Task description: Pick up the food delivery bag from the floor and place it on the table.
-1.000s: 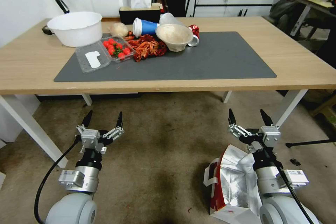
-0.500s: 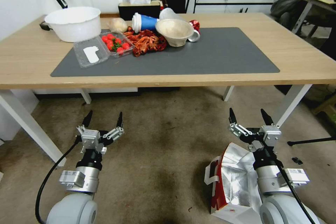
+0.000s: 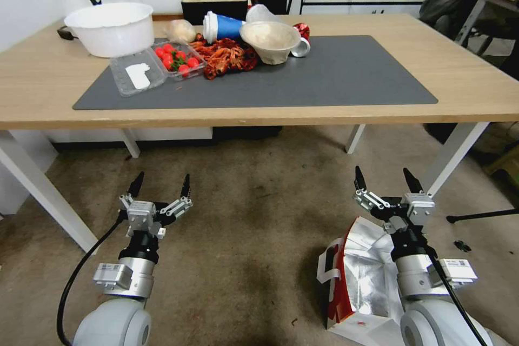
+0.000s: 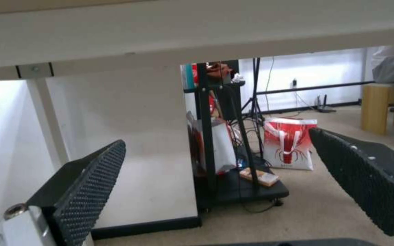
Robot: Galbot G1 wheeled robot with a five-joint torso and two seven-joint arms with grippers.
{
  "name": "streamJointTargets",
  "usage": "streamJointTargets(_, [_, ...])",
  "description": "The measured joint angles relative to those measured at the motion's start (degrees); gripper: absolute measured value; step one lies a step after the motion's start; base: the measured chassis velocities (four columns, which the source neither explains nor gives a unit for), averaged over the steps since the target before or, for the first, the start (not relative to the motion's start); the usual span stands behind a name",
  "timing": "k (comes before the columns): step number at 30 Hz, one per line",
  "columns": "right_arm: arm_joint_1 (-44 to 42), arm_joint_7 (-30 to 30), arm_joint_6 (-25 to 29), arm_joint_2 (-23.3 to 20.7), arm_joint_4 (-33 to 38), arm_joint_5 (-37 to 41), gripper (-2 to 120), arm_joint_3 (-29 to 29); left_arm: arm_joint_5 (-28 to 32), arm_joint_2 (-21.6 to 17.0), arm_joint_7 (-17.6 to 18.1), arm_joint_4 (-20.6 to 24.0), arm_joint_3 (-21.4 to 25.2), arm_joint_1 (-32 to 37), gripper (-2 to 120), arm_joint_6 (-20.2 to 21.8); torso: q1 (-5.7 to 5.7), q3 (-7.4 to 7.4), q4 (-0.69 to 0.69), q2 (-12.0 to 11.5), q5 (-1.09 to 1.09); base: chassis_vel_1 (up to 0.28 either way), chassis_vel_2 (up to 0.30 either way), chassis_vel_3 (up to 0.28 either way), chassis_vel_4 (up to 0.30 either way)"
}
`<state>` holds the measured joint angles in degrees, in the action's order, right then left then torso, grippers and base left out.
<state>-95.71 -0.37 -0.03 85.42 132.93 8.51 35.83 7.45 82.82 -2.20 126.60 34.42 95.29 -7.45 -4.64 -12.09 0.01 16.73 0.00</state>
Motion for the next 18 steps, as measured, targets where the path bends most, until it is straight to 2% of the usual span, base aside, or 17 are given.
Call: streamJointTargets(18, [0.2, 0.9, -0.4, 0.0, 0.4, 0.5, 100, 0.4, 0.1, 0.0, 0.0, -0.1, 0.1, 0.0, 100, -0.2, 1.03, 3.13, 0.00, -4.2, 0.00, 0.000, 0.000, 0.000, 0.000])
